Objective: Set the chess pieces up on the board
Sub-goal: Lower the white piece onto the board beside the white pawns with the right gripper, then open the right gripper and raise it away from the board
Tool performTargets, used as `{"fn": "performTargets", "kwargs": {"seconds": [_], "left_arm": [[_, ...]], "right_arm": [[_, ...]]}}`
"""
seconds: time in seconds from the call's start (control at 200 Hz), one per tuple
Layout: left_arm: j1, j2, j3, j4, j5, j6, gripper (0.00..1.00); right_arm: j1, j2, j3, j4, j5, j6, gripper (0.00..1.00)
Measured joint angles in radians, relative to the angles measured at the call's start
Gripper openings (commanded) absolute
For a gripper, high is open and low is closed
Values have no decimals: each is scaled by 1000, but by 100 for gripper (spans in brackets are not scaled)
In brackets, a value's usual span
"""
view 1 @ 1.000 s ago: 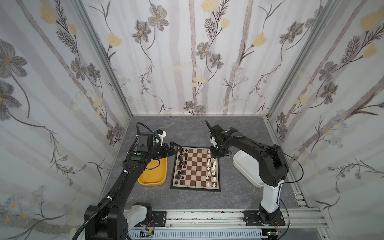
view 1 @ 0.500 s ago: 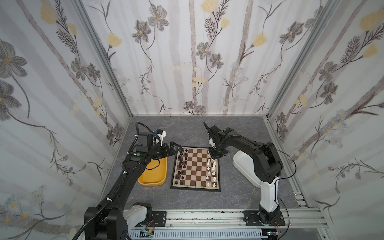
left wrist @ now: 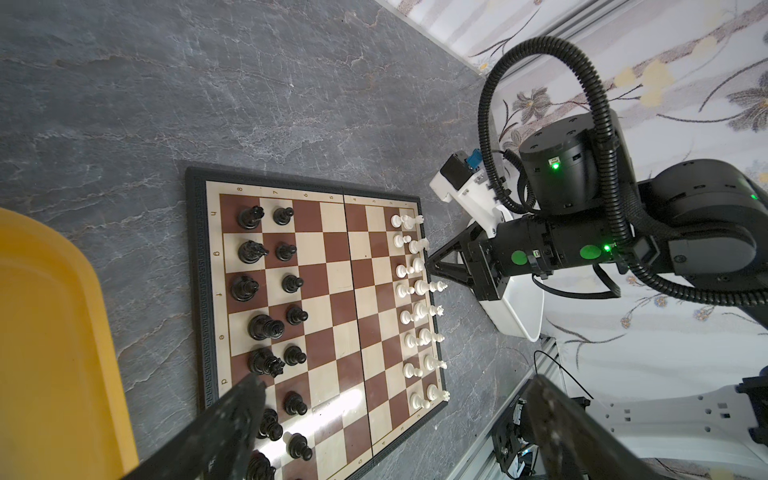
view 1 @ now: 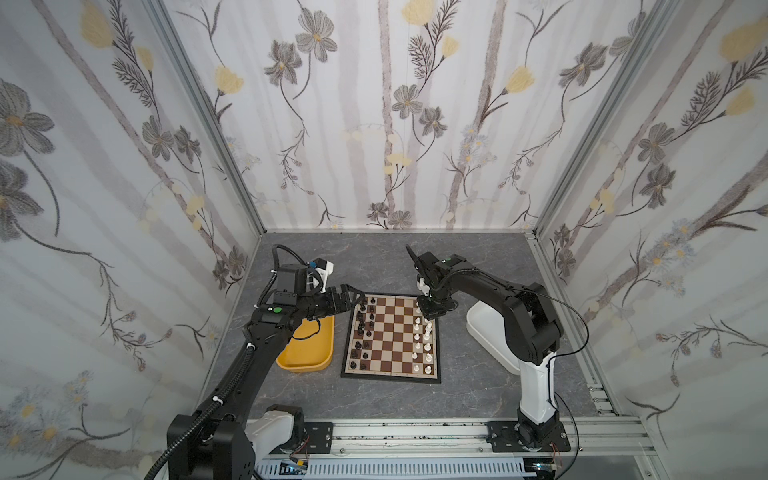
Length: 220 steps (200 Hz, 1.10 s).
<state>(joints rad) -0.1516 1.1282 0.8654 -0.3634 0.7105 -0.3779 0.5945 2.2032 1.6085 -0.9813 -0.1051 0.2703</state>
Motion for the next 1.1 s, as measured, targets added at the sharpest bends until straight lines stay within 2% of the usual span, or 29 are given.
{"fn": "performTargets", "kwargs": {"seconds": [0.315,0.689,0.894,1.039,1.084,1.099], "left_arm": [[0,-1,0,0,-3,0,100],[0,0,-2,0,-4,0,100],[0,0,-3,0,-21,0,100],[4,0,-3,2,-25,-6,100],[6,0,-4,7,-23,-13,100],[8,0,-4,10,-21,-13,100]], "right_arm": [[1,19,9,1,-4,-3,21],[0,17,17,8,-16,-2,26],[-17,-19,45,13,12,13,38],[-42,-107,89,14,76,34,61],[-48,-156,100,21,106,37,74],[-49,-175,101,24,118,41,83]]}}
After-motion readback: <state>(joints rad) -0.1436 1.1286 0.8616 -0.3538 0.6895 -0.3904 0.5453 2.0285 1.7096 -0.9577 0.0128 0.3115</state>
